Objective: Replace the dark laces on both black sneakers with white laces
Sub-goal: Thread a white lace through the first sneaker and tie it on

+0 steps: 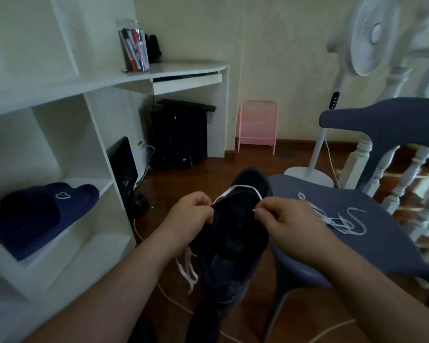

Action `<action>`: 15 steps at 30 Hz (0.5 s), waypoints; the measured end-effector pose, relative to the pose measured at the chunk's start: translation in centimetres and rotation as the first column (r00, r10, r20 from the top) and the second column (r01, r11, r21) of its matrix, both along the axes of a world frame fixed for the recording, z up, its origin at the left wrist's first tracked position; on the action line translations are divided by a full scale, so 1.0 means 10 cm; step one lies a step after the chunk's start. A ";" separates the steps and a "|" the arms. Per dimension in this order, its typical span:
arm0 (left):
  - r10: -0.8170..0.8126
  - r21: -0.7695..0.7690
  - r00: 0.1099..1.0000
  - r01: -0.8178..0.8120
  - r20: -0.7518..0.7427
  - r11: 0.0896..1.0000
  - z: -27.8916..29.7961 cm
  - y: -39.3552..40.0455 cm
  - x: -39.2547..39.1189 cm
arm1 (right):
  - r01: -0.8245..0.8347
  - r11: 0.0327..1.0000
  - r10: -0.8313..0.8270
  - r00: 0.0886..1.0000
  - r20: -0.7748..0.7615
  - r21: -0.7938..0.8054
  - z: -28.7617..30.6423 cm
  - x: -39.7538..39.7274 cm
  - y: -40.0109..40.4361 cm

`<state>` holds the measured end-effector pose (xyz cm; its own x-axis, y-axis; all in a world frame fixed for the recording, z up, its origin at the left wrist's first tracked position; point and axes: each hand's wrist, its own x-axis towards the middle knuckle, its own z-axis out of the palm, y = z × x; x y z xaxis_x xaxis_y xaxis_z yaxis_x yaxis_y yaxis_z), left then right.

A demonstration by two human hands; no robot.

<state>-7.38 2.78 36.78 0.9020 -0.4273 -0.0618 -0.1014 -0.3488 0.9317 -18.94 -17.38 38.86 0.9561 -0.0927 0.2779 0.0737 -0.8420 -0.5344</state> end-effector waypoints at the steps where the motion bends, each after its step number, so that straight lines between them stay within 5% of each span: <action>1: -0.025 0.011 1.000 0.025 0.008 1.000 -0.02 0.03 0.01 | -0.007 1.000 0.008 1.000 0.017 -0.018 0.02 -0.02 -0.01; 7: -0.187 0.208 0.982 0.174 0.041 0.962 -0.05 0.19 0.05 | -0.027 1.000 0.028 0.994 0.108 -0.004 0.21 -0.08 0.00; 11: -0.127 0.283 0.986 0.091 0.112 0.955 -0.07 0.22 0.07 | -0.044 0.991 0.054 0.995 0.078 -0.128 0.17 -0.02 0.11; 15: -0.073 0.320 0.986 0.021 0.150 0.947 -0.08 0.24 0.08 | -0.015 1.000 0.016 0.996 0.086 -0.014 0.02 0.00 0.16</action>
<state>-6.61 5.14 35.95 0.8906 -0.4509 -0.0593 -0.2613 -0.6142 0.7446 -18.91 -15.80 39.06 0.9298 -0.0738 0.3607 0.1321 -0.8476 -0.5139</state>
